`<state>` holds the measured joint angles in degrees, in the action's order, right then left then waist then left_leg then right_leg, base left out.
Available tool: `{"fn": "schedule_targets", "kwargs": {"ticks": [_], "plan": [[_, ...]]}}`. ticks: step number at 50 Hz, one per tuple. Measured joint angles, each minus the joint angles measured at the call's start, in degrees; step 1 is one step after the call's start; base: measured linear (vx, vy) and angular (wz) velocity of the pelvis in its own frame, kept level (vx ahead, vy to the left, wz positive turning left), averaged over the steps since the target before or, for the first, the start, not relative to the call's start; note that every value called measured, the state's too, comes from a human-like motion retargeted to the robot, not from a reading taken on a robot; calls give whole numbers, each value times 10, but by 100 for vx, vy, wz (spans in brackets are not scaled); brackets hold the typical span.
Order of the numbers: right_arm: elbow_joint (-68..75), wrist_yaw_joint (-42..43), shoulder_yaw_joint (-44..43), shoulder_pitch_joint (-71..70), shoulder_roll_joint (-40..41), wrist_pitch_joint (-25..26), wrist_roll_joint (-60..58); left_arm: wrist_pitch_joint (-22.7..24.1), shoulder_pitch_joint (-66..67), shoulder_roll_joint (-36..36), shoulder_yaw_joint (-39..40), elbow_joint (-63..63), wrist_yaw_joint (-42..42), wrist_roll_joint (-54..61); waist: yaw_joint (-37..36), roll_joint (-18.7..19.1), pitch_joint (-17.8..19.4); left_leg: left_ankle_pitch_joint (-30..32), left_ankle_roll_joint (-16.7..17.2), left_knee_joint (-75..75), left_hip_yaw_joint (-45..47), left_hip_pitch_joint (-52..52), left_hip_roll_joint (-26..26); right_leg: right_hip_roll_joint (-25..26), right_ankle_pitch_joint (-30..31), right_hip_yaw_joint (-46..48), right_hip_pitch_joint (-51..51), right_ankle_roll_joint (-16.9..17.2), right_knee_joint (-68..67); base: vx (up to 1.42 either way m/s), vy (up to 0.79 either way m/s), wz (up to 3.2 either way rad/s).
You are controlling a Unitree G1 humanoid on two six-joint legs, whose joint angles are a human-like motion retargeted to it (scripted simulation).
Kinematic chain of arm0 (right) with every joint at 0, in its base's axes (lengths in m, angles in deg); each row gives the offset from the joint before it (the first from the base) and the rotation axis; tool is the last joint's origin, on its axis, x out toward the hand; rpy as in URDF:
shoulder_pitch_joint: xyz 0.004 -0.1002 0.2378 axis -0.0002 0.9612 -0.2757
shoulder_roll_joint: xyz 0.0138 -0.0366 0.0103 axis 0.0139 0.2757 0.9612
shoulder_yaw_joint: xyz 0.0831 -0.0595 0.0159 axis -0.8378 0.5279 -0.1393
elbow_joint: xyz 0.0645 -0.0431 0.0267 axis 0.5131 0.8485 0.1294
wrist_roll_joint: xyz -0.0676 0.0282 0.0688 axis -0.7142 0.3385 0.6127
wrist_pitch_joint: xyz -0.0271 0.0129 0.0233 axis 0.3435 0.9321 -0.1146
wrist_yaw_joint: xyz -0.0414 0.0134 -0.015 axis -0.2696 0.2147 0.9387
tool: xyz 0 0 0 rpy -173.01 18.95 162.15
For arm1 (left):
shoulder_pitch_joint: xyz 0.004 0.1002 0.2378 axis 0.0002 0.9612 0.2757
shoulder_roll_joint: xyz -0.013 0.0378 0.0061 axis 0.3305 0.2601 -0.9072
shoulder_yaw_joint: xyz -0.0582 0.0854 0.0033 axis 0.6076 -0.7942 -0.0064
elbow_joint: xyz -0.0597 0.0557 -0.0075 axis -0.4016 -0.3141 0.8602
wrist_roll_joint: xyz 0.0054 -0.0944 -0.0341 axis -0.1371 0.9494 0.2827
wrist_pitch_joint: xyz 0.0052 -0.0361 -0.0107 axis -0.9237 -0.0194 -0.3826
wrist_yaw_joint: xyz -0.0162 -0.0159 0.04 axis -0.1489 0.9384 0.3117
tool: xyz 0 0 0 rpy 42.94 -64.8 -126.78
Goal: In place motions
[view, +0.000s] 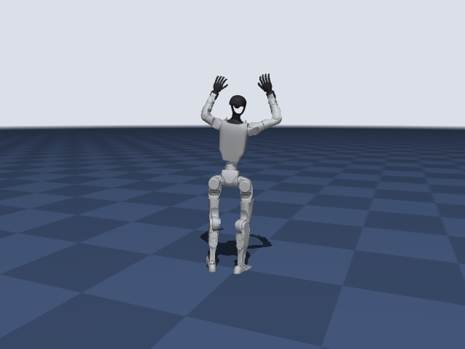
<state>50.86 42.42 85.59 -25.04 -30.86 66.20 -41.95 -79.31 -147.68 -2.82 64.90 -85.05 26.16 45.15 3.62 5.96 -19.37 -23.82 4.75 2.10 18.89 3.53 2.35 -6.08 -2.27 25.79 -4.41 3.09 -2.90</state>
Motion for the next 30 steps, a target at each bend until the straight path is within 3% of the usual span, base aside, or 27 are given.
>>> {"fn": "schedule_targets", "kwargs": {"ticks": [3,5,10,13,15,17,19,22,24,30], "plan": [[128,-45,-33,45,-39,-11,51,-12,47,16,89,-81,13,53,-16,5,4,1,1,1,5,10,2,0,3,-4,-13,0,-1,-9,4,-14],[239,-99,-111,120,-54,-8,90,-23,110,25,182,-151,4,131,-23,11,1,1,1,2,8,21,4,-1,5,-6,-26,0,-2,-12,3,-7],[537,-324,-518,427,-5,31,162,-57,308,75,445,-374,-74,348,-6,14,7,4,2,3,5,42,4,-4,7,-5,-45,2,-3,-10,2,5],[675,-506,-703,543,9,107,215,-98,413,86,584,-542,-119,467,-4,15,15,5,2,2,5,45,4,-5,7,-4,-49,2,-3,-2,1,1],[713,-610,-818,638,14,129,266,-142,506,79,674,-609,-144,540,-2,16,27,5,2,1,6,41,3,-5,7,-5,-47,1,-3,-6,4,-7],[725,-619,-915,719,31,123,314,-166,571,61,729,-639,-160,544,-3,17,41,4,1,0,7,35,3,-3,7,-6,-41,1,-2,-6,2,-7],[731,-553,-980,775,47,106,361,-185,603,54,751,-643,-165,512,-2,13,49,4,1,-1,5,31,1,-3,7,-4,-35,1,0,-5,0,9],[704,-442,-997,792,57,51,421,-190,581,65,725,-626,-166,494,0,10,49,6,0,-2,-1,30,0,-3,6,1,-30,2,2,-1,1,13],[645,-398,-961,767,63,25,433,-184,537,84,673,-594,-162,481,1,11,45,7,0,-1,-3,30,1,-3,6,3,-29,2,2,0,0,0],[366,-299,-695,598,21,40,345,-140,336,105,427,-375,-121,378,-2,17,33,7,0,1,-2,22,1,-2,5,3,-19,1,3,6,1,-1]]}}
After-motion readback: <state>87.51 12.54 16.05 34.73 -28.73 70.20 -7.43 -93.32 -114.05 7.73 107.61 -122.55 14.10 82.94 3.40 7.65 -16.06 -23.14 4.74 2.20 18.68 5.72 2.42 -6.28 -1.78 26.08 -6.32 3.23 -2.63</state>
